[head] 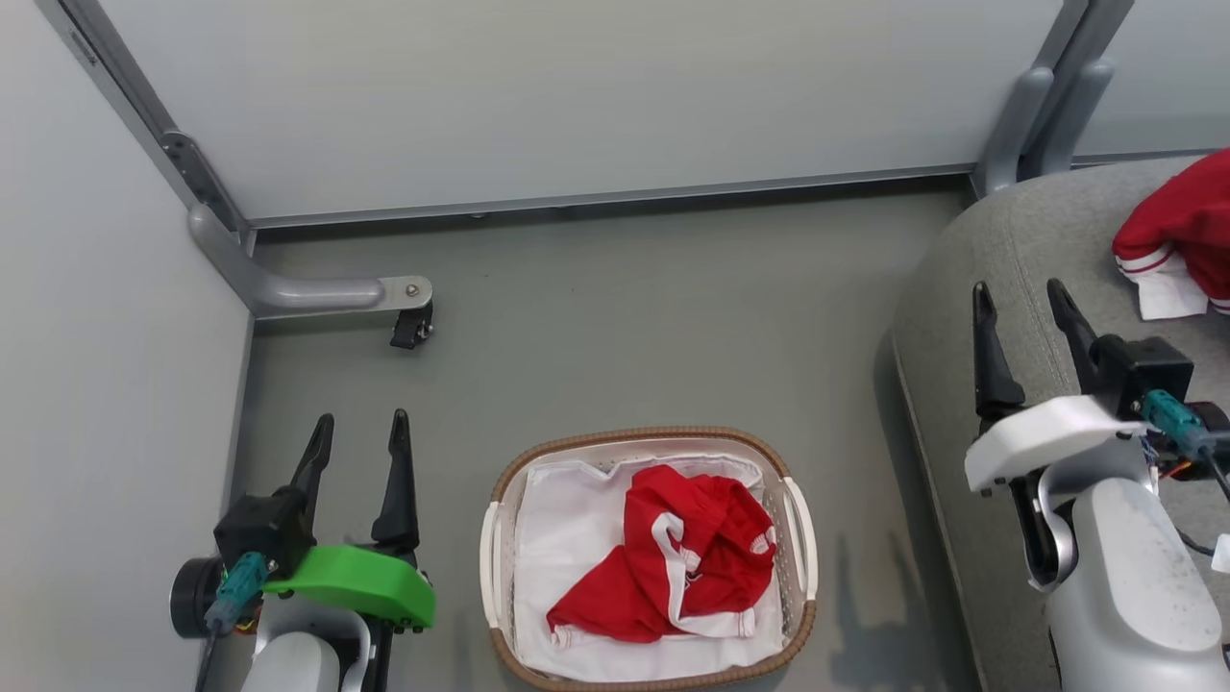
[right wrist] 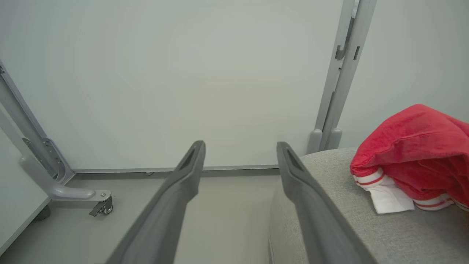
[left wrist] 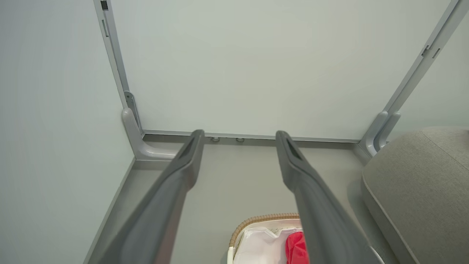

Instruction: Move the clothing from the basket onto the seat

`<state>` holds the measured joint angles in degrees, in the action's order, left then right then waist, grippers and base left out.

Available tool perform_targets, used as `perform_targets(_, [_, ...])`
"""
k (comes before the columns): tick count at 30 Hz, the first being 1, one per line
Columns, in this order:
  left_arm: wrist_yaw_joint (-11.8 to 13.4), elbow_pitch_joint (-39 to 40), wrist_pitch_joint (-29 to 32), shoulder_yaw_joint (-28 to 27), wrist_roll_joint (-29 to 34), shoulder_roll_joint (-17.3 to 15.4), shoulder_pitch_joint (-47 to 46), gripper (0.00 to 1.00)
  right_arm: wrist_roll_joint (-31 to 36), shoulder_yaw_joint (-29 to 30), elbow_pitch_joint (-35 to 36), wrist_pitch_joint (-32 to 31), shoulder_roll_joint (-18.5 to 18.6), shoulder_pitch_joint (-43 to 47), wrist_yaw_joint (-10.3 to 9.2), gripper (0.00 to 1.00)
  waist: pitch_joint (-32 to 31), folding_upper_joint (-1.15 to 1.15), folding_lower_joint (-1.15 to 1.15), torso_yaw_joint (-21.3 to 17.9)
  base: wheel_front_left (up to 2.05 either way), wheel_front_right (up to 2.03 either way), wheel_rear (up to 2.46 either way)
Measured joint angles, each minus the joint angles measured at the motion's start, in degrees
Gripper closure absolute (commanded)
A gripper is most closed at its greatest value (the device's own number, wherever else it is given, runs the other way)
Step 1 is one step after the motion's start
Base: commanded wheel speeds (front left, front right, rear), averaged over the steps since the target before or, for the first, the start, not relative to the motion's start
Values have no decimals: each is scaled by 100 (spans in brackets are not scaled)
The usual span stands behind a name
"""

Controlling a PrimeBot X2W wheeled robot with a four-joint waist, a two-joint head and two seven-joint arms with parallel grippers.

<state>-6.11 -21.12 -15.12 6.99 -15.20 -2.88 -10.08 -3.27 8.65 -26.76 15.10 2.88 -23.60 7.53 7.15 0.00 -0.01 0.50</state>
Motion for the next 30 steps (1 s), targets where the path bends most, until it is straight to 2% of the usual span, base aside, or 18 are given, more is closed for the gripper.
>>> perform_targets(15, [-26, 15, 0, -222, 37, 2, 584, 0, -916, -527, 606, 0, -9, 1415, 0, 0, -449, 0, 0, 95, 0, 0, 0])
perform_targets(30, [-27, -32, 0, -110, -31, 3, 703, 0, -991, -803, 581, 0, -12, 1594, 0, 0, -580, 0, 0, 98, 0, 0, 0])
